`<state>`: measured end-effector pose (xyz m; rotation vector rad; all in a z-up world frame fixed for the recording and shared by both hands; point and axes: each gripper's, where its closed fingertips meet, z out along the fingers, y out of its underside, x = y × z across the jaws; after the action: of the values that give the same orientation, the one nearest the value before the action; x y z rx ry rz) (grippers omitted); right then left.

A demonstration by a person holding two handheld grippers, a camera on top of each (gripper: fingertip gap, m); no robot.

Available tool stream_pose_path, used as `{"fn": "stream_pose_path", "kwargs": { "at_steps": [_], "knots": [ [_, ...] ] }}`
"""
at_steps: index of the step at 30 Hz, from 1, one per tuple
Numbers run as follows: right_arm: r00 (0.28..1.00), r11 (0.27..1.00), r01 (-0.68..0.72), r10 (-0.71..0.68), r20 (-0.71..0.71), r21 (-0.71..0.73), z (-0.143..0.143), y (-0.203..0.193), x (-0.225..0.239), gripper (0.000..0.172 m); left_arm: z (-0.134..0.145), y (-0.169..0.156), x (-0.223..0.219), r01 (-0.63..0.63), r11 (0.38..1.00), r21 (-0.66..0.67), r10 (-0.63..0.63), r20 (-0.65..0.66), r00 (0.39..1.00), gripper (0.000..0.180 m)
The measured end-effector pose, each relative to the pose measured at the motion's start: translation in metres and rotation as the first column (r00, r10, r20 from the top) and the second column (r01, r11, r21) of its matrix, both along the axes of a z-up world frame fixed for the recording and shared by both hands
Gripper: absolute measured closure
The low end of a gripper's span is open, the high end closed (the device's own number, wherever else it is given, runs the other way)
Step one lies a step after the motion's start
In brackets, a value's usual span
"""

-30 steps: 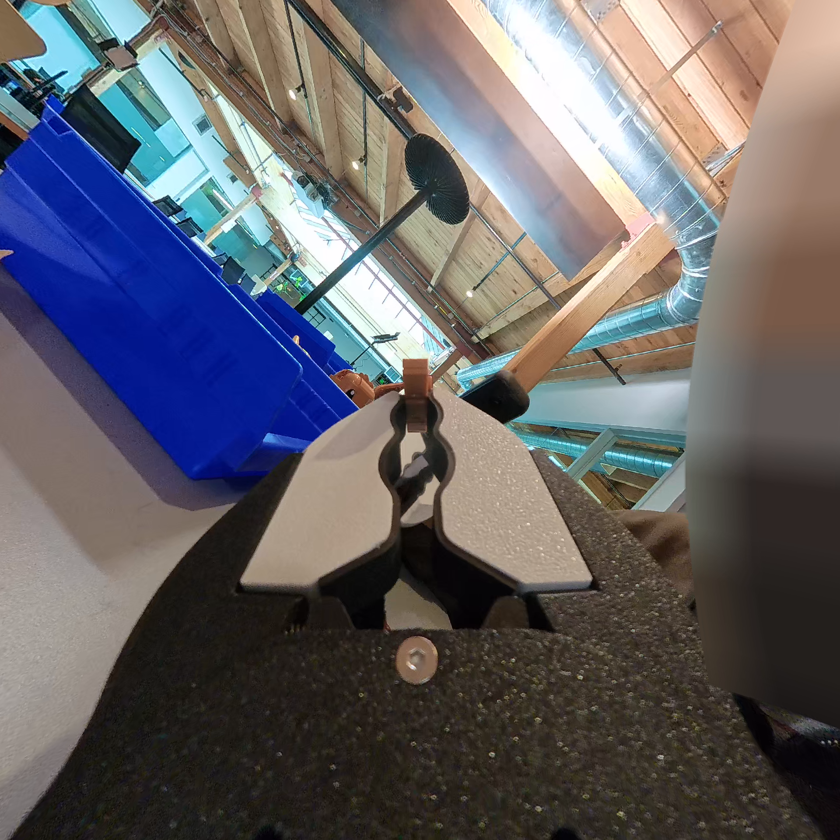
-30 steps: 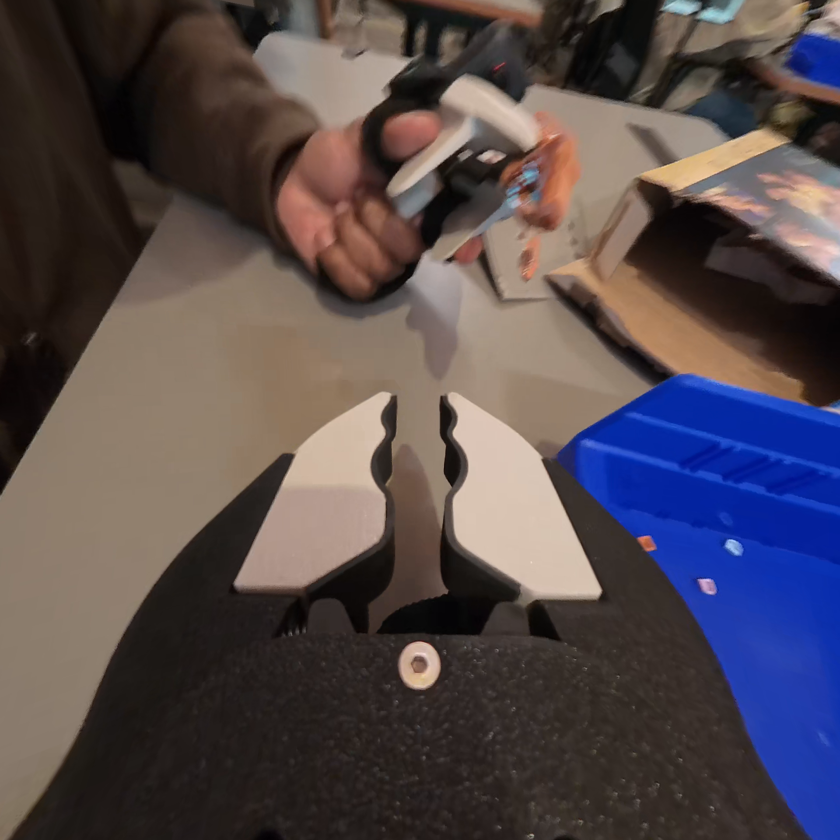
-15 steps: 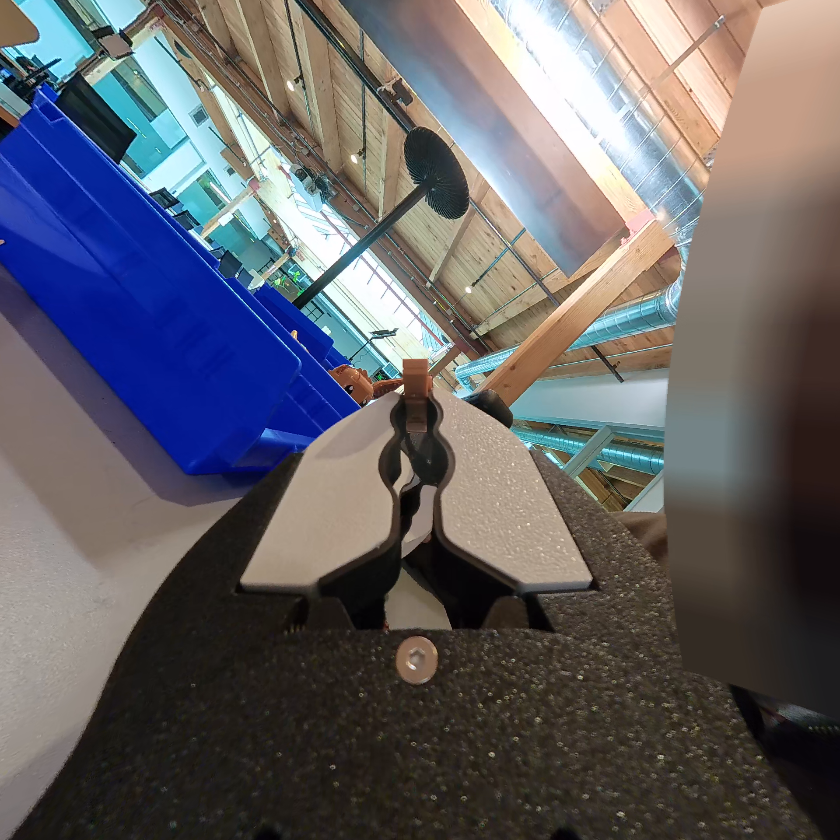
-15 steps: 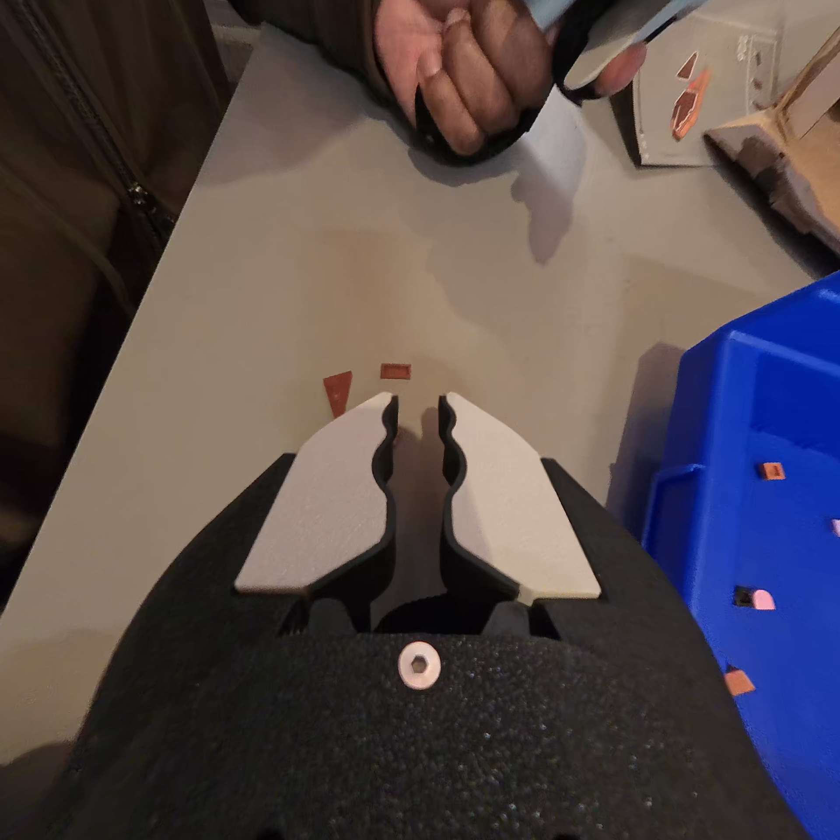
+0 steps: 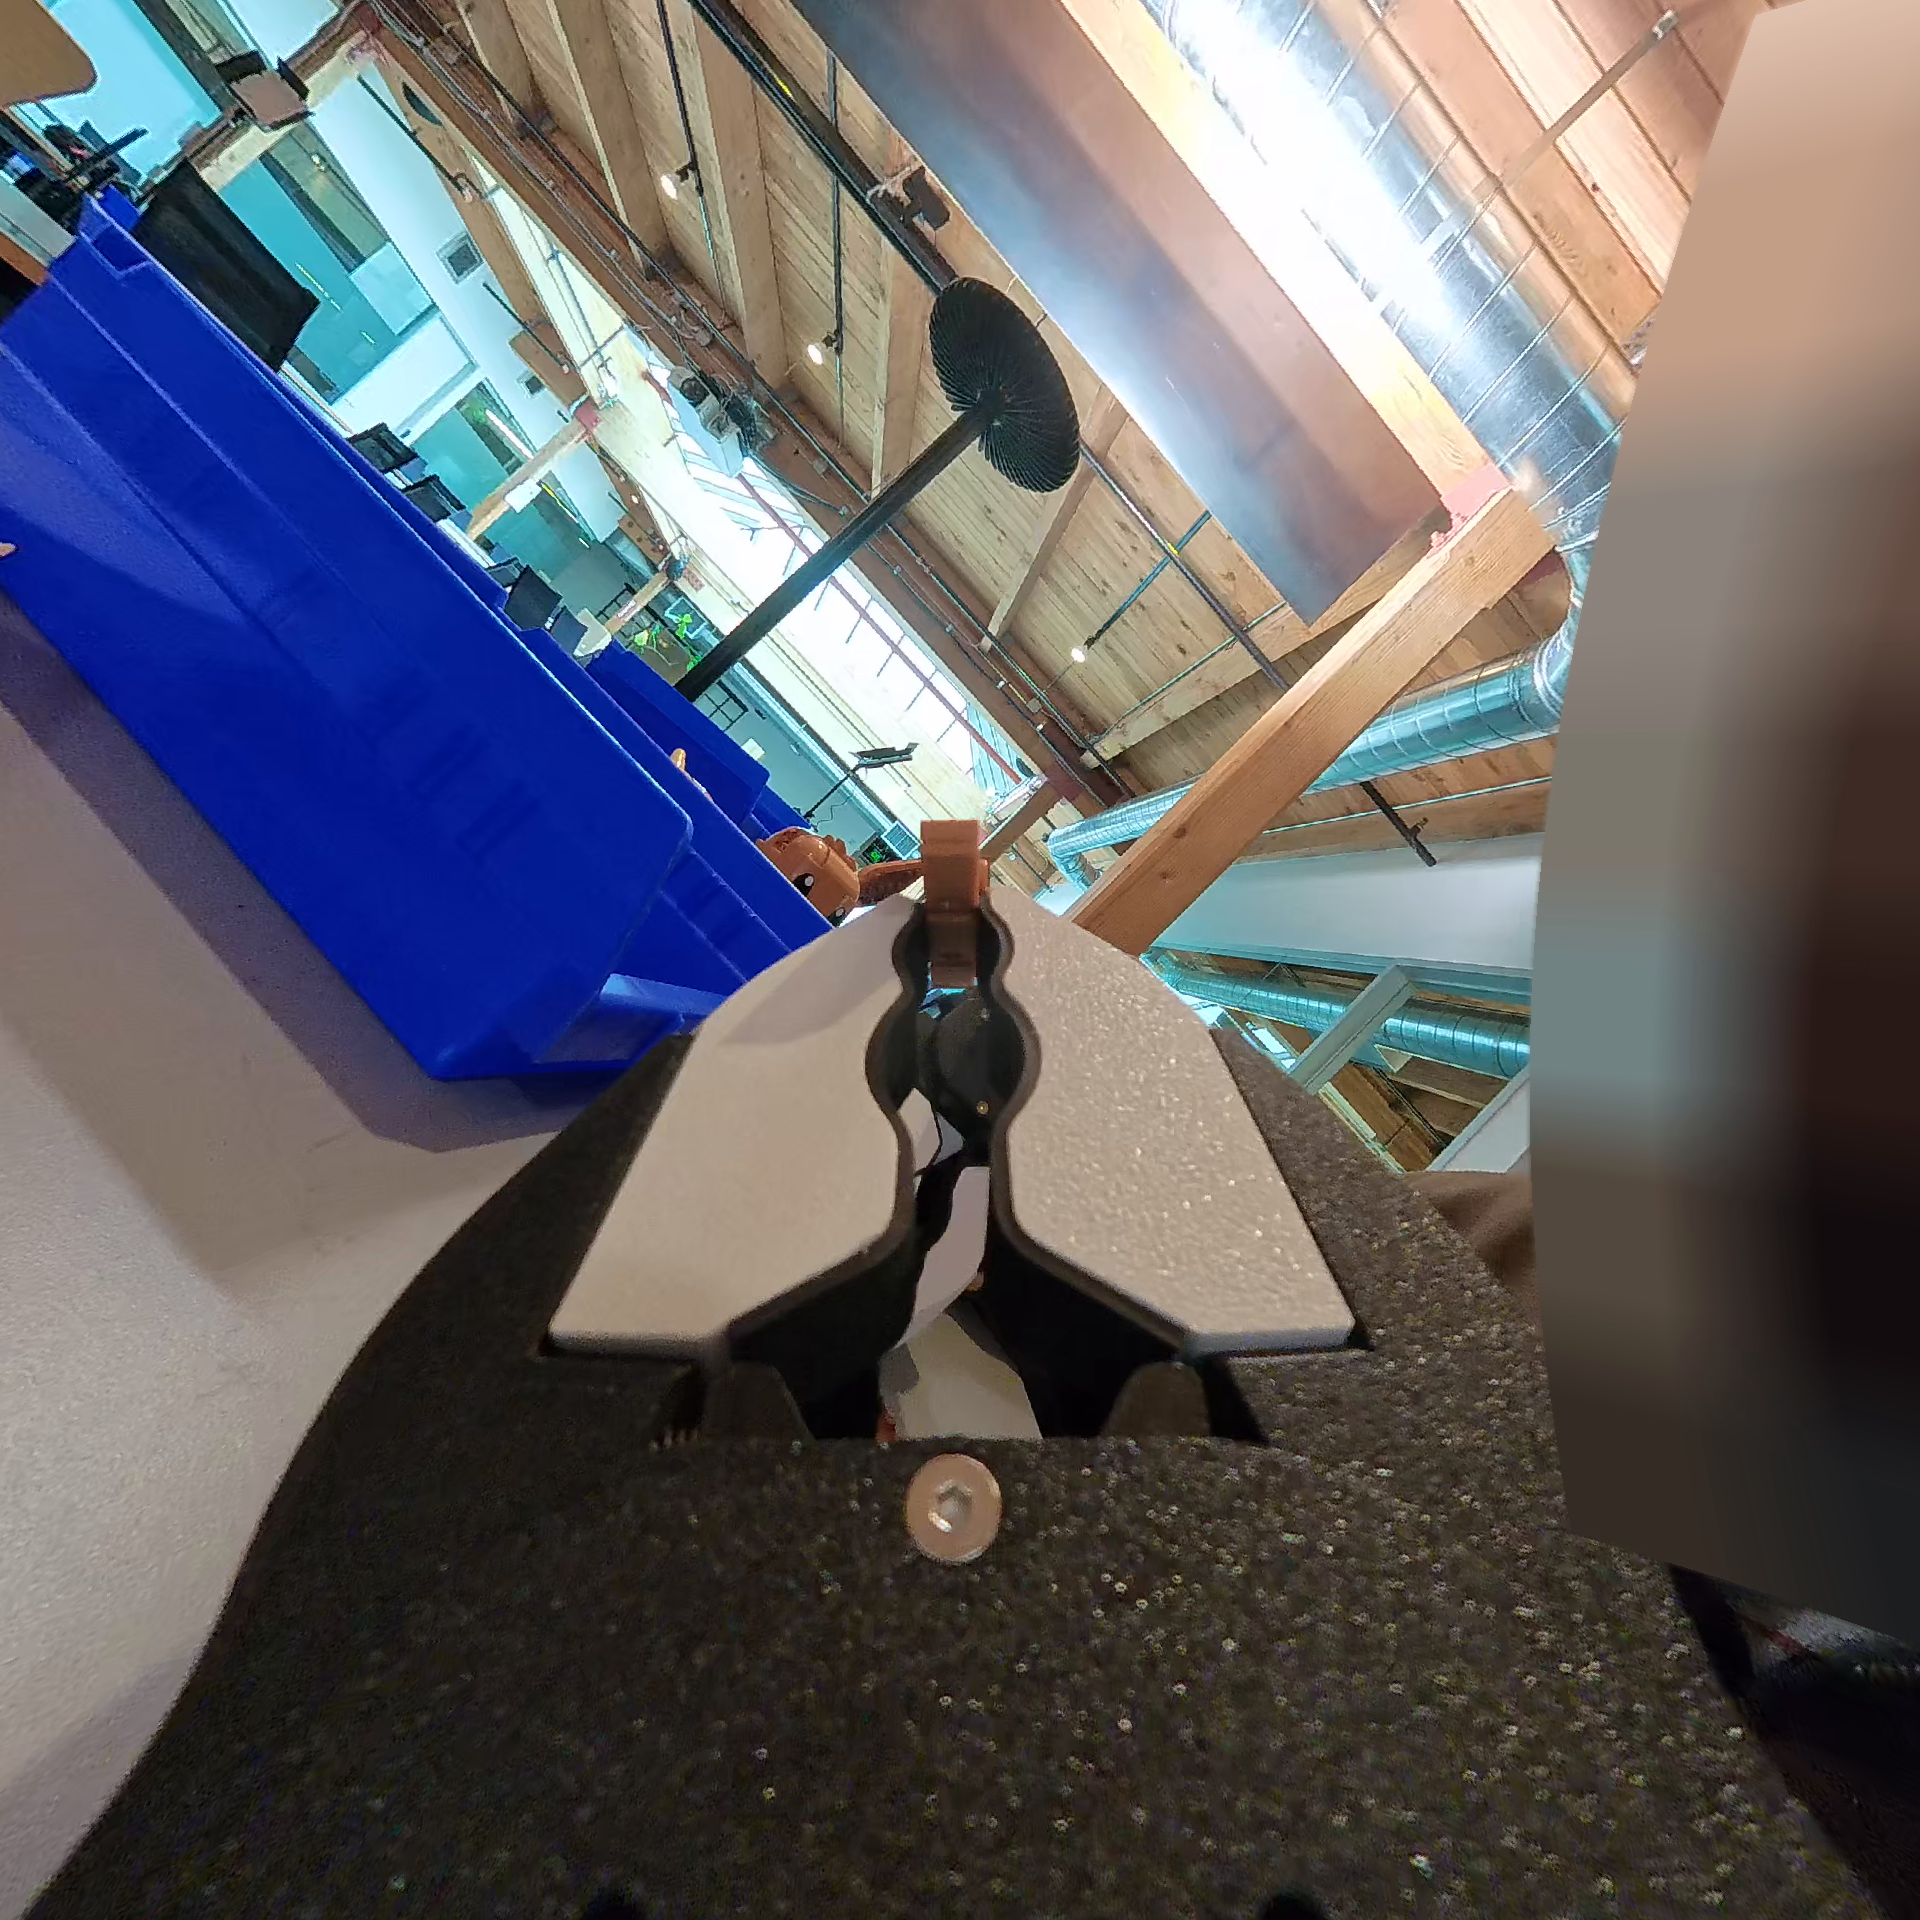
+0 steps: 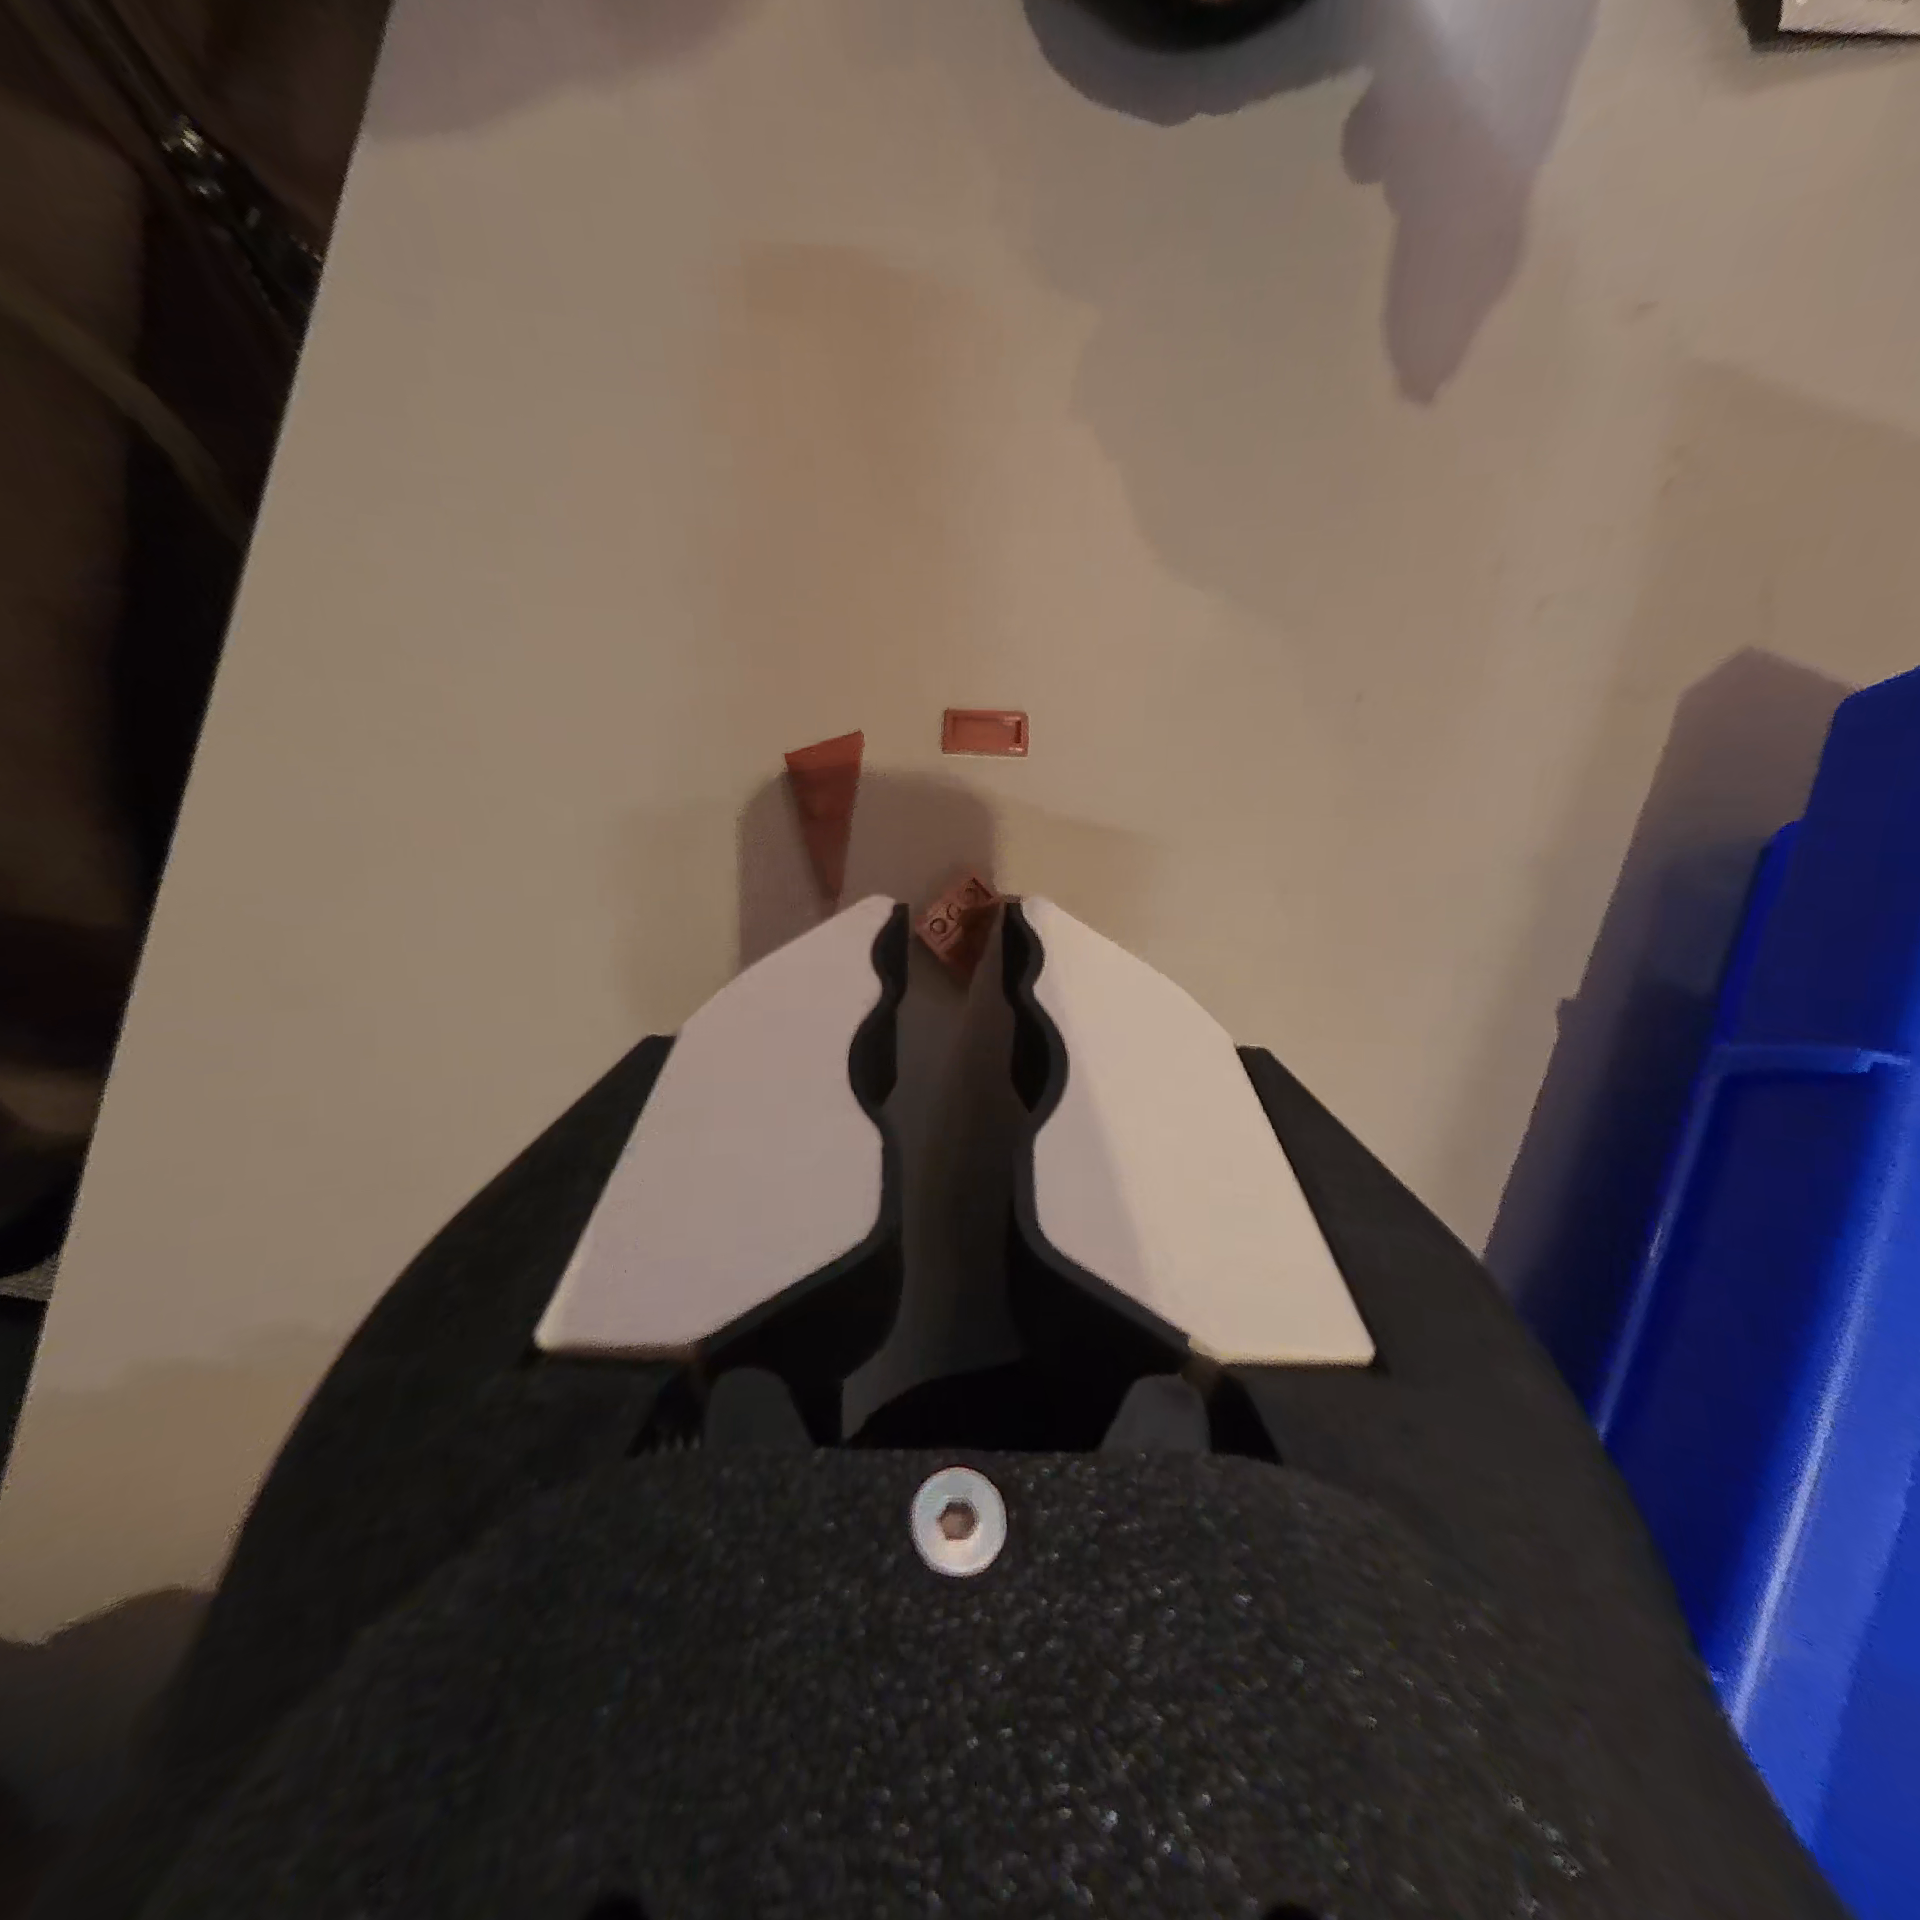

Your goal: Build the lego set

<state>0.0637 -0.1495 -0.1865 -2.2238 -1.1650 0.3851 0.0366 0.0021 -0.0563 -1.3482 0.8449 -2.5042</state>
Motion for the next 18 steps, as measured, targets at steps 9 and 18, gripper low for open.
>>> {"fn": "stream_pose_path", "kwargs": {
  "at_steps": [9, 18],
  "knots": [
    [0.998, 0.999, 0.005, -0.003, -0.065, 0.039, 0.012, 0.008, -0.011, 0.158, -0.001, -0.001, 0.000, 0.005, 1.000, -0.003, -0.005, -0.004, 1.000, 0.173],
    [0.892, 0.948, 0.313, -0.315, -0.326, -0.060, 0.027, 0.042, 0.018, 0.148, -0.001, -0.003, 0.000, 0.014, 1.000, -0.005, -0.014, -0.006, 1.000, 0.173]
  ]
}}
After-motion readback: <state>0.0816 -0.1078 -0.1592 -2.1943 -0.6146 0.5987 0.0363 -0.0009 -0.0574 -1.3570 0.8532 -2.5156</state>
